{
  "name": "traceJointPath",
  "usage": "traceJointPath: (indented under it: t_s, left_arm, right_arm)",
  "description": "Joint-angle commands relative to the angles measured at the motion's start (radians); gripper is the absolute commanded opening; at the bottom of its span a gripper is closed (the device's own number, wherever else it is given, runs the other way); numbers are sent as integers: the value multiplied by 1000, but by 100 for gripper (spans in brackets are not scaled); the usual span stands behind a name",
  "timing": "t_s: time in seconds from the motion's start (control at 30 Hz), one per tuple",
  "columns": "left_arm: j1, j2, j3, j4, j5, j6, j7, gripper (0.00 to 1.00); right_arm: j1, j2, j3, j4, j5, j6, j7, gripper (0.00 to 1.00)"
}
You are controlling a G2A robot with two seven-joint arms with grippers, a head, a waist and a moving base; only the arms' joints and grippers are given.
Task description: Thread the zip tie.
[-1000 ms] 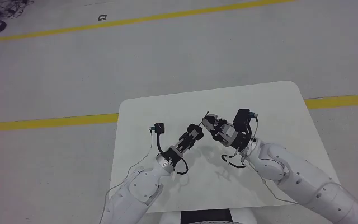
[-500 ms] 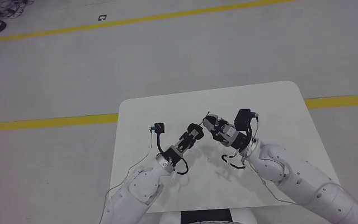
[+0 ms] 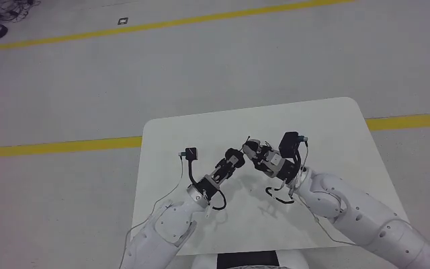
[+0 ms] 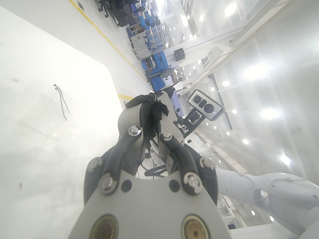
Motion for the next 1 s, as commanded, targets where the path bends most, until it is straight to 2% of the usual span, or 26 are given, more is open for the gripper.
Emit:
traceJointPath:
  t_s: [0.0,0.8,0.83,0.9,0.97]
  left_arm:
    - [1,-1,-2,0,-1,0,-1,0]
    - [8,-8,-15,5,-5,0,-11,0]
    - [8,-8,-15,5,-5,0,-11,0]
    - [8,-9,-15,5,-4,0,-11,0]
    - [8,-10,-16,5,-4,0,-10,0]
  right_arm:
    - [0,0,1,0,-1,0,-1,0]
    - [-6,1,12,-1,-16,0,-15,0]
    - [-6,1,12,-2,-17,0,-15,2]
    - [-5,2,10,-3,-21,0,-17,29]
    - [-5,2,10,-4,-22,0,-20,39]
